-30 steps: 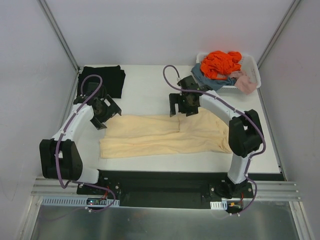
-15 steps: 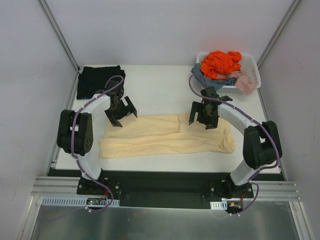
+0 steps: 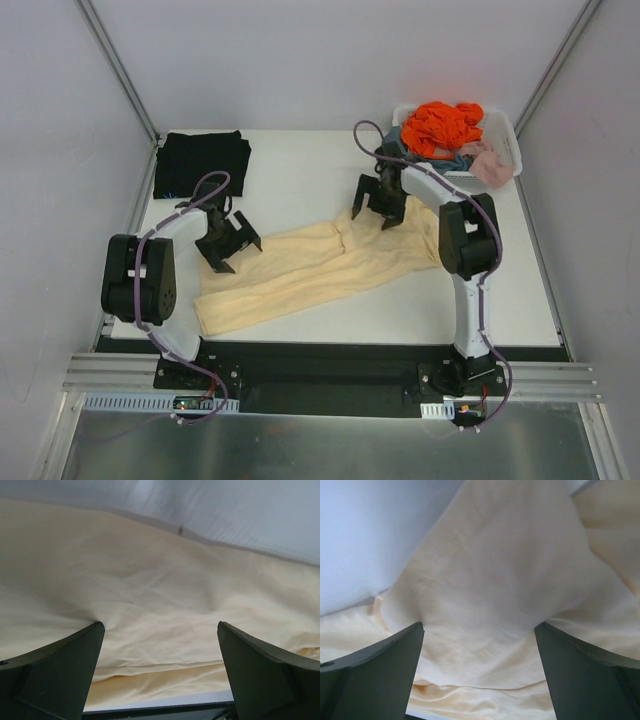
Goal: Fold and stack the t-shirts
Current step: Rotate the tshirt 90 degrees
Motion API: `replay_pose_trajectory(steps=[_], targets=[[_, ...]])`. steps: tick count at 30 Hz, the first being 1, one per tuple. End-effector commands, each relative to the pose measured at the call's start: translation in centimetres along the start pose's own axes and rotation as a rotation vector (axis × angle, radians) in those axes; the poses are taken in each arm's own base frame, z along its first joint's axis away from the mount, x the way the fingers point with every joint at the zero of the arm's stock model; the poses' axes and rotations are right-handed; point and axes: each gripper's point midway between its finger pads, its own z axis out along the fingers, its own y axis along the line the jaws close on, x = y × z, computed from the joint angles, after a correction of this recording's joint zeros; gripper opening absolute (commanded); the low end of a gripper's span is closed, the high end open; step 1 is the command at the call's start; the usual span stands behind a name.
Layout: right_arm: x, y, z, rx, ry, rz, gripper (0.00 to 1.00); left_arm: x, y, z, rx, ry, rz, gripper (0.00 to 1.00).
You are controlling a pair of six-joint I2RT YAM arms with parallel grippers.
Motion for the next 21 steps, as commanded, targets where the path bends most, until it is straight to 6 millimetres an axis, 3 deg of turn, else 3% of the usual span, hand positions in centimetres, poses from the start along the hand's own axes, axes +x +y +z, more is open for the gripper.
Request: replay_pose_trajectory(steps=[1,2,4,5,10,12,16,18,21], targets=[[-0.7,6.9,3.3,-0.158,0.066,-0.111,0.97,4.5,3.8,-0.3,-0.070,0.076,-0.060,0.99],[-2.7,9.2,2.5,-0.215,0.020,-0.117,0.97,5.4,3.8,-0.5,-0.064,0.084,-0.060,0.99],[-3.5,10.3,4.5,-0.251,0.038,-0.090,0.97,7.0,4.1,-0.8,-0.054,0.087,-0.077,1.00],[-5.2,11.6,3.9,-0.288,-0.010,-0.096,0.97,8.2,4.1,-0.7,-0.059,0.104,-0.078,0.99],[-9.8,15.1,4.7,-0.456,-0.139,-0.044,0.97,11.8,2.4,-0.7,-0.047,0.157,-0.033,0.99],[-12.3,15.4,4.0,-0.465,-0.215,-0.015,0.97,13.4,1.5,-0.5,-0.048,0.174,-0.017,0.99],[-16.8,14.8,4.9,-0.508,-0.346,0.006,0.97,15.4,-0.5,-0.5,-0.017,0.180,0.010,0.99],[-18.2,14.1,5.6,-0.459,-0.408,-0.019,0.97,15.7,-2.1,-0.2,0.017,0.162,0.000,0.99],[-19.9,14.5,3.3,-0.497,-0.470,-0.025,0.97,16.8,-5.1,-0.2,0.076,0.173,0.041,0.99]])
